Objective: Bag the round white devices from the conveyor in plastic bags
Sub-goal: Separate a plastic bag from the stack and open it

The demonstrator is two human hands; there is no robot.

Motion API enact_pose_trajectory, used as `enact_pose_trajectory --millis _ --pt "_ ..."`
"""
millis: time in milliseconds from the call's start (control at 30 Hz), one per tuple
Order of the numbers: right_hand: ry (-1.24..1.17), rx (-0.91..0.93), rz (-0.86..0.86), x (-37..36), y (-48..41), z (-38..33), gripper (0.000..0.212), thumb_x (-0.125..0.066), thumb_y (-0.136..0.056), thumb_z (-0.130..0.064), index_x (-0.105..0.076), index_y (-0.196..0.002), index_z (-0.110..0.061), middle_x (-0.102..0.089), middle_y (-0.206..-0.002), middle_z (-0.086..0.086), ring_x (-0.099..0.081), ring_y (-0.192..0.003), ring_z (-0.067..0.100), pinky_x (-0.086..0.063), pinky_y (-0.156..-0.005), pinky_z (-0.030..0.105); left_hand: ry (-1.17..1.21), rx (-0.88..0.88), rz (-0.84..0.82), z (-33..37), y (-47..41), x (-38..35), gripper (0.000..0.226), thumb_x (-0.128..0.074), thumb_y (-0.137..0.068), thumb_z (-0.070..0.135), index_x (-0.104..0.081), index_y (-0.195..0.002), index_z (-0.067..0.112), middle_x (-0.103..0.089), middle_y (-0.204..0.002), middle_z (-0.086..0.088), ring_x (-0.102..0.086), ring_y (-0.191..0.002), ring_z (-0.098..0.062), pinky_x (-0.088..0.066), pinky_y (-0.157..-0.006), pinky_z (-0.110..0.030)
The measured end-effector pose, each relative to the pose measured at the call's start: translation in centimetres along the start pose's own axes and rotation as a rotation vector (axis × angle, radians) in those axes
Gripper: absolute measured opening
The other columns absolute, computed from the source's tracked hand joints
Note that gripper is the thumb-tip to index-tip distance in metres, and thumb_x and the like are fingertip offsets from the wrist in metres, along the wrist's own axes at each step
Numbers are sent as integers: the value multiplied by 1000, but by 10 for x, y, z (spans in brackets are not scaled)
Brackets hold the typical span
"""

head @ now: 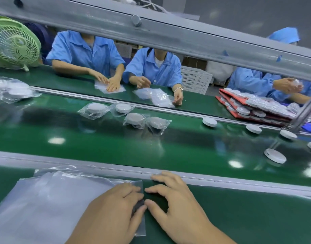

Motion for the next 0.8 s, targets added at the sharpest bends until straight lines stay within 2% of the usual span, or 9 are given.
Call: enact_pose_trajectory --millis 133,300,433,533,633,800 --pt "-37 -19 31 3 2 1 43 -47 -90 -65 -71 -117 -42 -48 -137 -36 -19 -142 -13 -16 -116 10 -49 -24 13 1 1 -1 28 -63 -74 50 -80 -90 35 -73 -97 22 -72 -91 -3 -56 -65 -15" --pt "-22 -15 30 2 1 -1 43 -47 -91 -65 -71 -118 -41 -50 -135 -33 -24 -138 -13 -19 -114 10 -49 -39 24 3 1 -1 31 -54 -79 49 -81 -89 36 -73 -100 21 -72 -90 -6 -58 -71 -20" --pt "-13 -13 34 1 1 -2 44 -46 -91 -66 -70 -118 -40 -51 -135 -32 -25 -135 -13 -15 -112 7 -65 -23 27 2 1 0 26 -61 -78 47 -81 -90 36 -73 -99 21 -72 -89 -7 -59 -73 -24" --pt "-19 -15 42 1 2 -2 44 -46 -90 -66 -70 -116 -40 -52 -133 -31 -28 -134 -13 -18 -112 9 -54 -17 35 1 2 0 25 -62 -77 46 -81 -89 35 -73 -98 21 -72 -88 -8 -60 -72 -26" --pt "-31 -22 48 0 2 0 44 -46 -90 -67 -70 -115 -41 -52 -132 -32 -30 -132 -14 -24 -113 14 -48 -6 22 1 4 -1 31 -53 -80 50 -80 -89 37 -71 -99 24 -70 -90 -4 -57 -76 -23" --pt "-40 -35 49 0 1 1 45 -46 -88 -69 -70 -115 -42 -51 -129 -34 -29 -130 -17 -22 -111 12 -35 17 13 -1 4 -2 36 -50 -80 53 -80 -92 39 -70 -102 26 -69 -93 -2 -55 -80 -21"
Point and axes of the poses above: each hand's wrist, its own y-axis away from the middle knuckle, its own x-axis out of the back of the hand, z = x × y, the point moved 6 cm from there along -y, towards the middle knuckle
